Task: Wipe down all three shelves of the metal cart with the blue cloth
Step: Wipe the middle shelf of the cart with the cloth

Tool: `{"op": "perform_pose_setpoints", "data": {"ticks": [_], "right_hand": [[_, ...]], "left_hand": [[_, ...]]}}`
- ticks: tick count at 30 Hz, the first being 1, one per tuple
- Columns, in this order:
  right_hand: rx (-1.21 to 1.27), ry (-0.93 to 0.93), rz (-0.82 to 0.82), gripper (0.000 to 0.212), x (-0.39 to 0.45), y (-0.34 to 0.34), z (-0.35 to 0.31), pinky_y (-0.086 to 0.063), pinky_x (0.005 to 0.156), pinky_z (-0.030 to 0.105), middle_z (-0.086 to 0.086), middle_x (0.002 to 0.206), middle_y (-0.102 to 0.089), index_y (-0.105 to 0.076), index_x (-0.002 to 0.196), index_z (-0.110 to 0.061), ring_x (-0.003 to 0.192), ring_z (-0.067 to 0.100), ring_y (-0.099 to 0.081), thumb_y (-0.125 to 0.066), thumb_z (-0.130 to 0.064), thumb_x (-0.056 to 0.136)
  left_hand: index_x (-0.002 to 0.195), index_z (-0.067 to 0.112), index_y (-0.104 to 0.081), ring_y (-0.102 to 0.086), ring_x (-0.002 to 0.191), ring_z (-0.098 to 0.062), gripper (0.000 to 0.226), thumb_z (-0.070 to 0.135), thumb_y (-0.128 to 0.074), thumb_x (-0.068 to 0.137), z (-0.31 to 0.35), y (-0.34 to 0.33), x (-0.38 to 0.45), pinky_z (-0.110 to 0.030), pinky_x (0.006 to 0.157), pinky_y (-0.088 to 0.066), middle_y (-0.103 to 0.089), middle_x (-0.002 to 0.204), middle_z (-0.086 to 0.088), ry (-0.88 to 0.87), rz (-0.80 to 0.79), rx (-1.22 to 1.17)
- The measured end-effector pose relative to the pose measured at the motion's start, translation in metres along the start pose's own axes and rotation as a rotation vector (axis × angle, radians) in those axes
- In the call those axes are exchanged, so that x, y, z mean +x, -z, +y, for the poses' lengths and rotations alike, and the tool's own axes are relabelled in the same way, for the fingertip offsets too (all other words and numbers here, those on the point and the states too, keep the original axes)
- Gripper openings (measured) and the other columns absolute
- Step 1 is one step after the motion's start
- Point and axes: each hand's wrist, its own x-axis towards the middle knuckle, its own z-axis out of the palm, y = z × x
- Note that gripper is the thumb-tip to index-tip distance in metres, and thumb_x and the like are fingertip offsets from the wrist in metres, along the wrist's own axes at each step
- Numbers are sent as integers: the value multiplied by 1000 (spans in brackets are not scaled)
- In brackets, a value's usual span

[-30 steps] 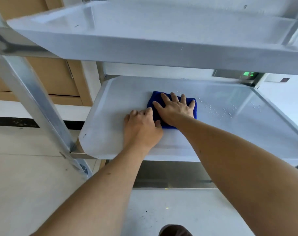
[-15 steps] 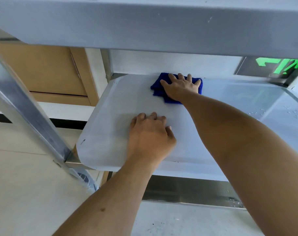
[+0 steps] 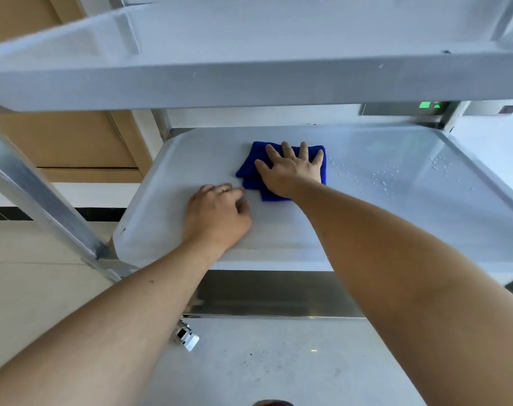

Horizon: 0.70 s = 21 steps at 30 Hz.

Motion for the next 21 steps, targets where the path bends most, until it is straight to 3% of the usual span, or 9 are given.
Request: {"op": "perform_pose_setpoints", "data": {"ticks": [4,8,13,21], "right_hand": [[9,12,1,69,-42,-1,11,7,115,67,-1,168,-8,-11,157,-41,152,38,5,-10,-68,94],[18,7,-9,68,-65,1,16,8,114,68,-1,168,-7,-11,157,-41,152,38,7,-11,-67,94],[18,7,-14,69,-98,5,21,10,113,68,-1,169,-6,-10,157,-41,152,39,7,-11,-68,94],[48,-7,-20,71,-158,10,54,10,115,66,-4,168,-9,-13,156,-43,153,36,5,-10,-72,91]], "left_hand": [[112,23,-70,-56,109,-24,34,36,-49,89,6,4,-1,-36,96,-44,-69,115,-1,11,6,17],[96,21,-69,-57,96,-26,28,36,-47,87,6,4,0,-35,82,-47,-69,101,-2,14,-3,20],[114,24,-67,-54,112,-27,34,34,-47,89,5,2,2,-36,94,-43,-65,120,-3,28,-40,23],[116,20,-64,-53,114,-31,33,34,-47,92,6,3,5,-37,95,-43,-63,124,-5,48,-102,56]]}}
